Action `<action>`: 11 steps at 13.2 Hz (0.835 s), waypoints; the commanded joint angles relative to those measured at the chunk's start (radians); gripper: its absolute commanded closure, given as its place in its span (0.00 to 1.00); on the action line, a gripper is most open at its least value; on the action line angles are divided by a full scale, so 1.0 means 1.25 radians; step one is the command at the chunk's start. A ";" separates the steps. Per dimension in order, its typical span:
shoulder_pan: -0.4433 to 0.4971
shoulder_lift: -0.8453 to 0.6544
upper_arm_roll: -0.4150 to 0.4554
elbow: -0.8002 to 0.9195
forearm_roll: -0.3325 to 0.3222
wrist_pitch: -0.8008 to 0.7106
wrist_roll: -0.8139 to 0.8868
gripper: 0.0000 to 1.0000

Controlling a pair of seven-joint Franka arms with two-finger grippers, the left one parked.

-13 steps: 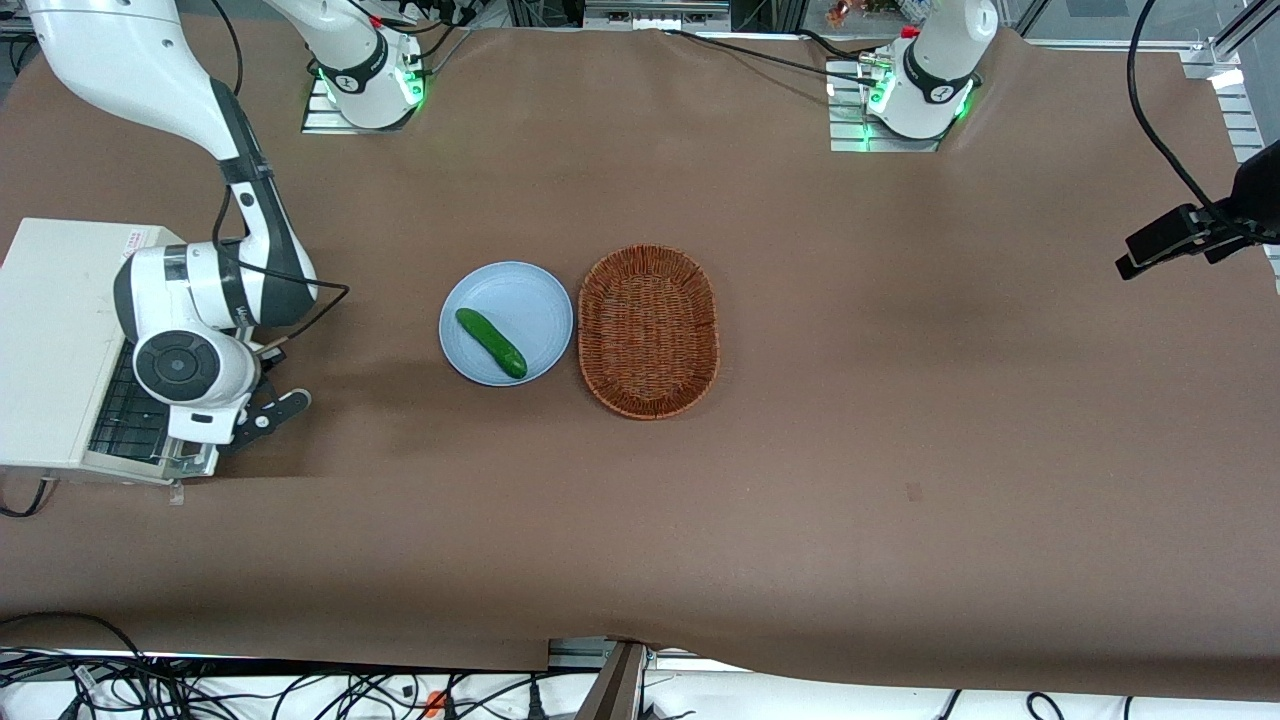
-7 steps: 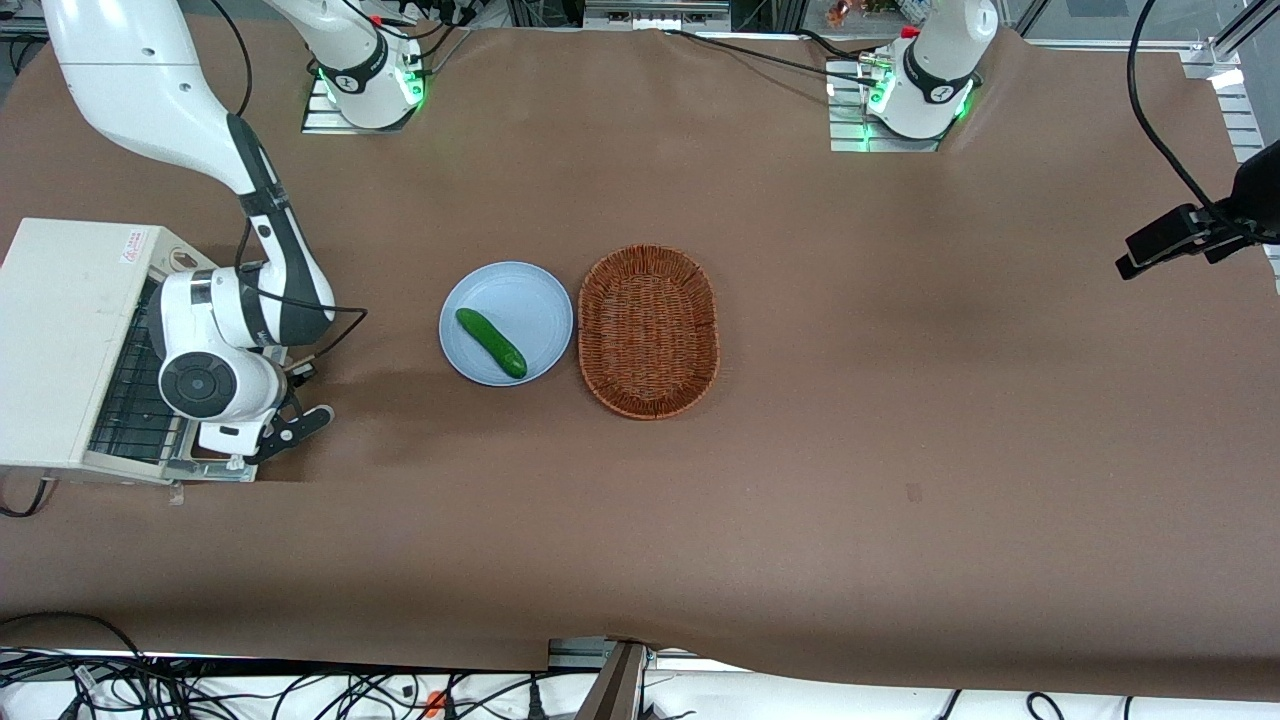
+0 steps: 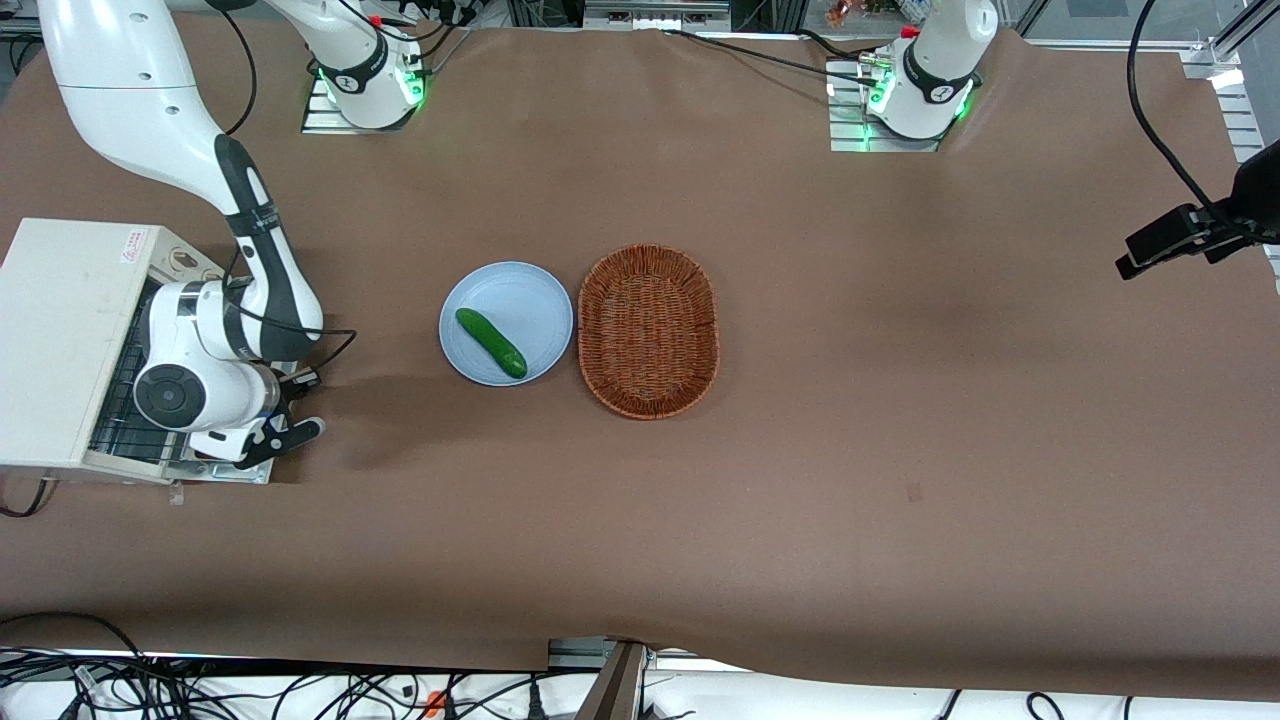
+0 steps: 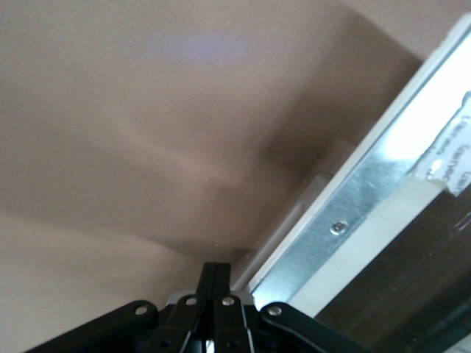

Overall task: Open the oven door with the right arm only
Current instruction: 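Pull the oven door down and open with the right gripper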

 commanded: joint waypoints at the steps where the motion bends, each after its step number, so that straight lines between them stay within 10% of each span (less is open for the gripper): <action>1: -0.010 -0.003 -0.011 -0.001 0.043 -0.031 0.057 1.00; 9: 0.001 -0.016 -0.008 0.050 0.153 -0.149 0.163 1.00; 11: 0.000 -0.025 -0.008 0.094 0.150 -0.190 0.156 0.80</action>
